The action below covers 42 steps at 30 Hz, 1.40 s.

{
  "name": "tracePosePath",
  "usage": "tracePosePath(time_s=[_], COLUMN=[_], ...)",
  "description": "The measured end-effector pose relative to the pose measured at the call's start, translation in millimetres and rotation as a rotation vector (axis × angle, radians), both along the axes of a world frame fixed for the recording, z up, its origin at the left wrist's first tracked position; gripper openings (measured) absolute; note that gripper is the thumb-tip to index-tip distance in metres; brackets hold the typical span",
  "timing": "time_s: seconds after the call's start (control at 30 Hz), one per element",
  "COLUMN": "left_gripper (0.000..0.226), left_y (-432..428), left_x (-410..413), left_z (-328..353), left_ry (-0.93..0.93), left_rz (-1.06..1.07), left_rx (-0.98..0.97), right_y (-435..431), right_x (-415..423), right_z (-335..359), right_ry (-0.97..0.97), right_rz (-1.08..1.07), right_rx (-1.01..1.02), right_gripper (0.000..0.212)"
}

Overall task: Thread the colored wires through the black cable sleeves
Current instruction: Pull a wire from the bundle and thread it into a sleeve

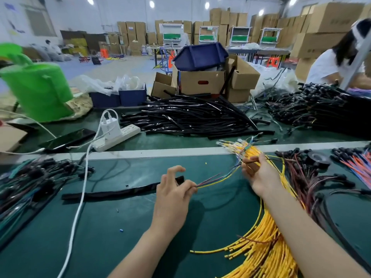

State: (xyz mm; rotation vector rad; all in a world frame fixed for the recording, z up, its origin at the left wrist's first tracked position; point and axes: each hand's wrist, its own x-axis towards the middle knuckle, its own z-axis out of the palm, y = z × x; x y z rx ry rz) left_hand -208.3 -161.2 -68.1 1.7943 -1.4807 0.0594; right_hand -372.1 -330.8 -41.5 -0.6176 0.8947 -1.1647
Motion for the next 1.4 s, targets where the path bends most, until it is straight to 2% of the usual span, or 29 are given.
tracePosePath(time_s=[0.23, 0.47, 0.63, 0.8, 0.93, 1.07, 1.13, 1.23, 1.27, 1.3, 1.33, 1.4], left_gripper=[0.019, 0.015, 0.024, 0.030, 0.031, 0.031, 0.030, 0.027, 0.026, 0.025, 0.026, 0.027], left_y=[-2, 5, 1, -3, -4, 0, -1, 2, 3, 5, 4, 1], left_x=[-2, -1, 4, 0, 3, 1, 1, 1, 2, 2, 3, 4], left_z=[3, 3, 3, 4, 3, -1, -1, -2, -4, -4, -2, 3], left_ry=[0.039, 0.215, 0.174, 0.117, 0.089, 0.067, 0.069, 0.076, 0.071, 0.076, 0.089, 0.105], left_rz=[-0.213, -0.217, -0.164, -0.177, -0.163, -0.190, -0.187, -0.162, -0.159, -0.159, -0.172, -0.223], left_rx=[0.142, -0.048, -0.086, -0.004, 0.023, 0.071, 0.079, 0.039, 0.028, 0.019, 0.006, -0.030], right_y=[-6, -9, -9, -5, 4, 13, 17, 28, 35, 45, 53, 63], right_x=[-11, -8, -11, -9, -8, -8, -7, -7, -4, 1, 8, 24], right_z=[-12, -16, -14, -3, 3, 0, 3, 2, 2, 5, 11, 18], right_ry=[-0.094, -0.202, -0.278, -0.422, -0.418, -0.157, 0.170, 0.984, 1.181, 1.267, 1.253, 1.164], right_rz=[0.056, 0.080, 0.016, 0.090, 0.155, 0.237, 0.198, 0.022, -0.068, -0.127, -0.134, 0.061], right_rx=[-0.035, -0.045, -0.042, 0.025, 0.035, 0.070, 0.000, -0.419, -0.606, -0.798, -0.992, -1.291], right_gripper=[0.037, 0.033, 0.031, 0.030, 0.034, 0.037, 0.035, 0.043, 0.046, 0.043, 0.034, 0.010])
